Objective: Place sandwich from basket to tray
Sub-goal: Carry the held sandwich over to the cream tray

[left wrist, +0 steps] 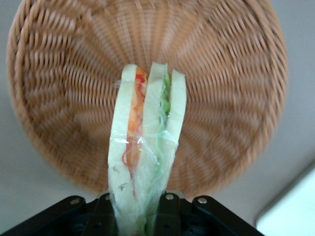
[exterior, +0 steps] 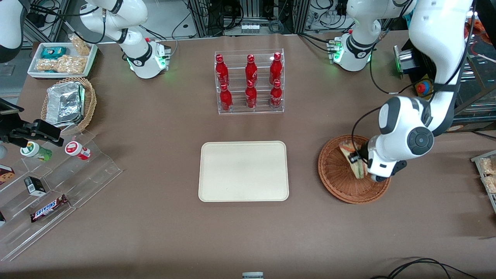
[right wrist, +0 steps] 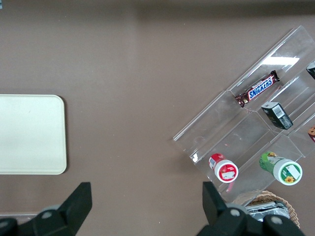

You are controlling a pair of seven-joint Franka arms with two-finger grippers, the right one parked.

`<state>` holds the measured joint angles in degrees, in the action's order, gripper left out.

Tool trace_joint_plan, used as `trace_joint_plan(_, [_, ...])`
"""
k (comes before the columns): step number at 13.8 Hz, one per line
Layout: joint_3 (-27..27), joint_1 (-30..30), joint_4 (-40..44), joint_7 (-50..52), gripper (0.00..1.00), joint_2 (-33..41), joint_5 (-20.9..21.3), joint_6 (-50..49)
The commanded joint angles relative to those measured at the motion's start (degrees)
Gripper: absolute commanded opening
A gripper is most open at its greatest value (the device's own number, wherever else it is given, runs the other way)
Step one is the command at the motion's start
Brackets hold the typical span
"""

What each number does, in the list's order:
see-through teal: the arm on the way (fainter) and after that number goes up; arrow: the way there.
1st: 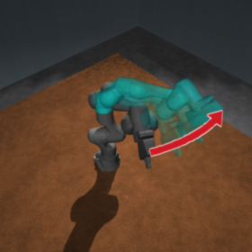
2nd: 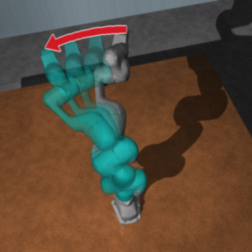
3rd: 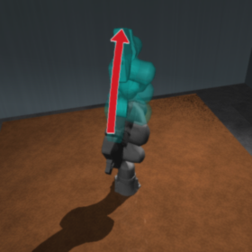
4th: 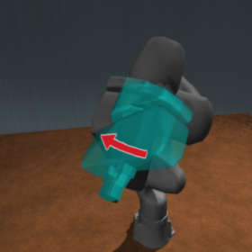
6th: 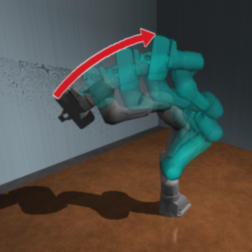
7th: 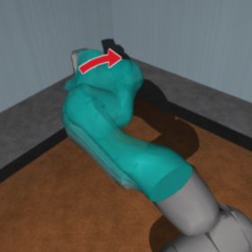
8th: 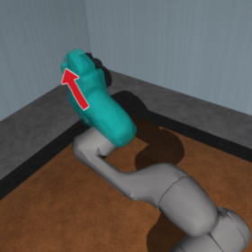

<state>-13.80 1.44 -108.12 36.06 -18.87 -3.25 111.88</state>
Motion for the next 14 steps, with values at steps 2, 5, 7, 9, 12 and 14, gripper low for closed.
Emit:
trace_joint_plan(2, [-0.6,-8.5,10.8,-0.4,0.07,-2.4,1.1,-9.5])
trace_joint_plan(5, [-0.6,-14.7,16.6,-5.3,0.09,-7.2,2.5,-9.0])
trace_joint_plan(7, [-0.7,-18.5,20.8,-5.5,0.11,-11.6,2.5,-8.8])
trace_joint_plan(9, [-0.7,-21.9,27.0,-4.7,0.13,-16.6,2.2,-8.8])
trace_joint_plan(12, [-1.8,-24.4,38.5,-4.3,0.13,-26.2,1.7,-8.3])
trace_joint_plan(14, [-1.9,-27.1,43.1,-1.3,0.13,-30.7,2.0,-7.0])
